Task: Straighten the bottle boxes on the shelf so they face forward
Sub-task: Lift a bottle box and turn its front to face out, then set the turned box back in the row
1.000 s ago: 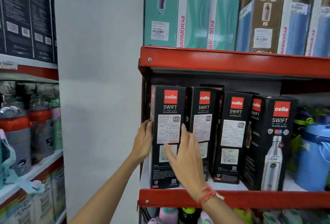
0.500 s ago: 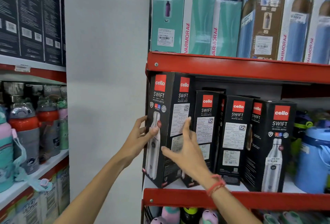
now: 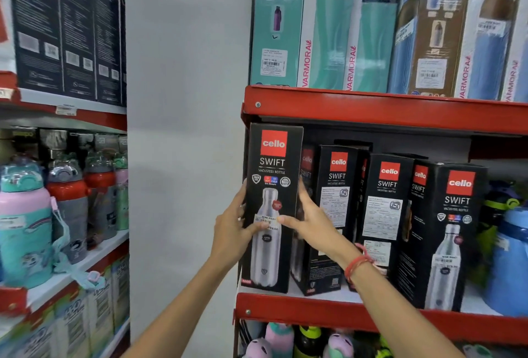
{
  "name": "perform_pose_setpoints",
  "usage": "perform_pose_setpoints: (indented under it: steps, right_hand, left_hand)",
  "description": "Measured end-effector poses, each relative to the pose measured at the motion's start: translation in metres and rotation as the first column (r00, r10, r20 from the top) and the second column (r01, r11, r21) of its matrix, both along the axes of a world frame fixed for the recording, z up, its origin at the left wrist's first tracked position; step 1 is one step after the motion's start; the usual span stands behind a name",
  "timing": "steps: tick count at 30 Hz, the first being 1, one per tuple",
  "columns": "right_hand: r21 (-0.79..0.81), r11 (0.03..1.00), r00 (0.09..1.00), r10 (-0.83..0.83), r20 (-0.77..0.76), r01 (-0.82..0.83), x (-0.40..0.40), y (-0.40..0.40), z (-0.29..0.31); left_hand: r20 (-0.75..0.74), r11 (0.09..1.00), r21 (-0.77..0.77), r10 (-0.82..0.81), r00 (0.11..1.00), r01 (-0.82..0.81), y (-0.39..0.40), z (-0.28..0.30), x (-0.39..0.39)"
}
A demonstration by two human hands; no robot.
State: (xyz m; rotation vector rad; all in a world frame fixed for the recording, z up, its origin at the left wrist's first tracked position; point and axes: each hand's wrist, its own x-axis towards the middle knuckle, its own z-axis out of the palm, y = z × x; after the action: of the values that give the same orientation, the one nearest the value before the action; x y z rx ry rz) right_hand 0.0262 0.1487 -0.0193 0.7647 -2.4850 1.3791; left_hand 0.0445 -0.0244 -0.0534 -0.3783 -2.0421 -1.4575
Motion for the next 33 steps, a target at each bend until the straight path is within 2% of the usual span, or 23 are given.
perform_pose_setpoints:
  steps: [8,12,14,16,19,21,22,25,28,30,33]
  right_hand:
    - [-0.069,0.990,0.993,-0.122,0.003,0.122,-0.026,-0.019,-0.028]
    - [-0.063,0.979,0.978,-0.200,-0.063,0.196,-0.034,-0.022,-0.038]
    - [-0.010,0.958,0.948,-0.284,-0.146,0.285,-0.035,-0.019,-0.039]
    - [-0.005,0.908,0.863,-0.401,-0.306,0.419,-0.030,-0.015,-0.036]
    - [-0.276,0.824,0.657,-0.563,-0.502,0.495,-0.020,-0.006,-0.028]
    - [-0.368,0.742,0.548,-0.665,-0.508,0.560,-0.021,0.005,-0.030]
    - [-0.351,0.703,0.539,-0.704,-0.461,0.618,-0.026,0.011,-0.033]
    - [-0.155,0.666,0.619,-0.740,-0.264,0.729,-0.033,0.022,-0.044]
    - [-0.127,0.728,0.709,-0.685,-0.166,0.674,-0.032,0.024,-0.046]
    - [-0.145,0.750,0.731,-0.661,-0.169,0.645,-0.030,0.029,-0.043]
    - [-0.183,0.810,0.788,-0.586,-0.189,0.558,-0.020,0.044,-0.039]
  left_hand:
    - [0.051,1.000,0.001,0.017,0.999,-0.017,0.000,-0.022,-0.035]
    - [0.055,1.000,-0.003,0.026,0.998,-0.025,0.001,-0.027,-0.044]
    - [0.056,1.000,-0.012,0.029,0.998,-0.029,0.001,-0.029,-0.046]
    - [0.061,0.999,-0.009,0.038,0.997,-0.037,0.000,-0.031,-0.046]
    - [0.085,0.998,-0.009,0.058,0.995,-0.057,0.000,-0.032,-0.045]
    - [0.100,0.996,-0.021,0.092,0.991,-0.091,0.002,-0.031,-0.043]
    - [0.090,0.992,-0.029,0.124,0.988,-0.121,0.004,-0.030,-0.041]
    - [-0.014,0.961,-0.075,0.266,0.964,-0.266,0.016,-0.028,-0.031]
    - [-0.187,0.928,-0.087,0.341,0.921,-0.362,0.032,-0.024,-0.023]
    - [-0.265,0.936,-0.069,0.315,0.911,-0.344,0.043,-0.019,-0.021]
    - [-0.250,0.972,-0.044,0.213,0.945,-0.231,0.058,-0.009,-0.017]
